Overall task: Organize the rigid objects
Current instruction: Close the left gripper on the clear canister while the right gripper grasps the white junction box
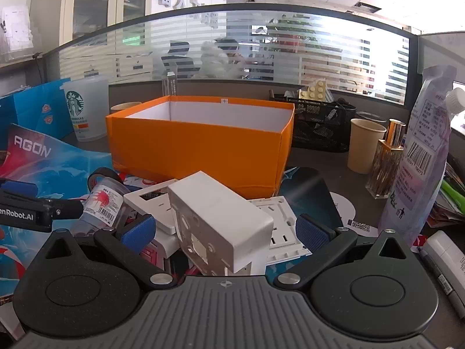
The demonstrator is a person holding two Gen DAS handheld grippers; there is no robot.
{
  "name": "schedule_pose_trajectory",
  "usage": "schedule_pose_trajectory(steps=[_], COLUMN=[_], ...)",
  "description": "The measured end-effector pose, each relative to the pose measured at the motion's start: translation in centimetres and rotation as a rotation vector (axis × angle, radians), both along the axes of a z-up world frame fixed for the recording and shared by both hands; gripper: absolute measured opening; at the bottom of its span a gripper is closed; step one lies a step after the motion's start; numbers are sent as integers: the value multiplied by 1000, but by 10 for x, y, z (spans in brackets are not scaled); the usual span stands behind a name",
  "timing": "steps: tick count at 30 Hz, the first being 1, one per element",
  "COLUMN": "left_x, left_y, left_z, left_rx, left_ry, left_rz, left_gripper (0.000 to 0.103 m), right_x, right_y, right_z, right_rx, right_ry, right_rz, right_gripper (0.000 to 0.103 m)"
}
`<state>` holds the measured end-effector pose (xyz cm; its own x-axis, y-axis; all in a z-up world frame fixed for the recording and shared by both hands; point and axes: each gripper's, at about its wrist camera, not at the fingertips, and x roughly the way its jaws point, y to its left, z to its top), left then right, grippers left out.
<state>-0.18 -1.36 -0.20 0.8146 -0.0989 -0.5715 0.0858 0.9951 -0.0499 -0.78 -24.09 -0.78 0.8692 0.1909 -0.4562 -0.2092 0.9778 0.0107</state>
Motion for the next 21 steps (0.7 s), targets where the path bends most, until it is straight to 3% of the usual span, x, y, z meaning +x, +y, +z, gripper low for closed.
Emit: schedule_pose_trajectory(steps=[3, 6, 21], left_x=[0, 5, 22], left_y=[-6, -15, -24], left_z=[-1, -8, -25], left_rx=[-31, -8, -42], left_ry=[-6, 19, 76], left_rz=[-37, -55, -28], left_gripper=[103, 103, 103], right_x=[6, 8, 4], right_y=[-1, -2, -10], right_z=[-1, -1, -6], right_rx=[-3, -8, 86], right_ry=[4, 4, -41], right_rz=[-3, -6, -55], right_gripper=[103, 103, 103])
